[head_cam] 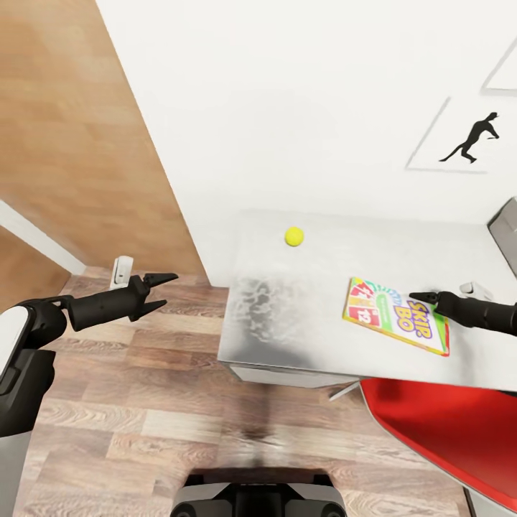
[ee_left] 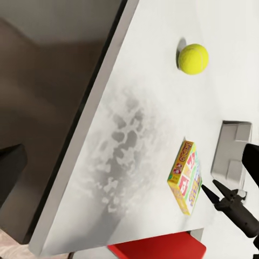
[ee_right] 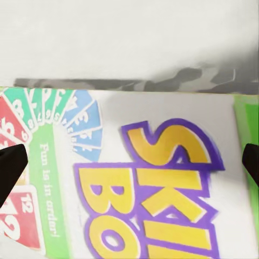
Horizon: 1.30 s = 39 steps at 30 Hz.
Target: Put all the toys in the child's room - the three board games (two on the bed and one on the table), the two jigsaw puzzles on the table, and the tennis ball on the table - inside the toy box on the table in the child's room.
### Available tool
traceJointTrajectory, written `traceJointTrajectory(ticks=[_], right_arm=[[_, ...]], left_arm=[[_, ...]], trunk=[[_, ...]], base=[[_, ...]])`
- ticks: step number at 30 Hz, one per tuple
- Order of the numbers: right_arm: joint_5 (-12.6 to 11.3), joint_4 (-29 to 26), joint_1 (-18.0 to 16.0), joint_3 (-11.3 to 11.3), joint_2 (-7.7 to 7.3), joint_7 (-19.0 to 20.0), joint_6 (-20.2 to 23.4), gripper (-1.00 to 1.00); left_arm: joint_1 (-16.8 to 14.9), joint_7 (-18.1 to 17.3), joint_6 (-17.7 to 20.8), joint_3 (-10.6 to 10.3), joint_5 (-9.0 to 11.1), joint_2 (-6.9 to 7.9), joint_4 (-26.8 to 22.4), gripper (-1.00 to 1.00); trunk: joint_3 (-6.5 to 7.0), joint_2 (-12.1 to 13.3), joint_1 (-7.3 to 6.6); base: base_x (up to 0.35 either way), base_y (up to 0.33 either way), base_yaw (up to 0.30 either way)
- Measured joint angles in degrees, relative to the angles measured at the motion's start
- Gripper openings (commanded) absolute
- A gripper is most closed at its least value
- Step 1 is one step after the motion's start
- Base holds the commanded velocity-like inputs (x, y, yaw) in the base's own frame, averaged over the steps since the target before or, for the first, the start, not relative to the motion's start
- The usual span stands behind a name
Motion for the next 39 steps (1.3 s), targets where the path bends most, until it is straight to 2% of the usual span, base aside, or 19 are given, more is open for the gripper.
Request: traceJointTrajectory(ticks=[27, 31, 39], right_arm=[[0.0, 0.0, 0.2, -0.4, -0.30, -0.3, 0.0, 1.00], [0.1, 0.0, 0.2, -0.8, -0.90, -0.3, 0.0, 1.00], [0.0, 0.0, 0.3, -1.8, -3.96, -0.3, 0.0, 1.00]], left_arm=[[-0.1, 0.0, 0.0, -0.1, -0.2, -0.12, 0.2, 1.00], [-0.1, -0.1, 0.0, -0.1, -0.3, -0.13, 0.2, 1.00], [-0.1, -0.1, 0.0, -0.1, -0.3, -0.17, 0.2, 1.00]], trunk=[[0.00, 0.0, 0.00], [0.00, 0.0, 0.00], [0.00, 0.0, 0.00]], base=[[0.000, 0.000, 0.015], [0.000, 0.000, 0.001], [0.000, 0.000, 0.000]])
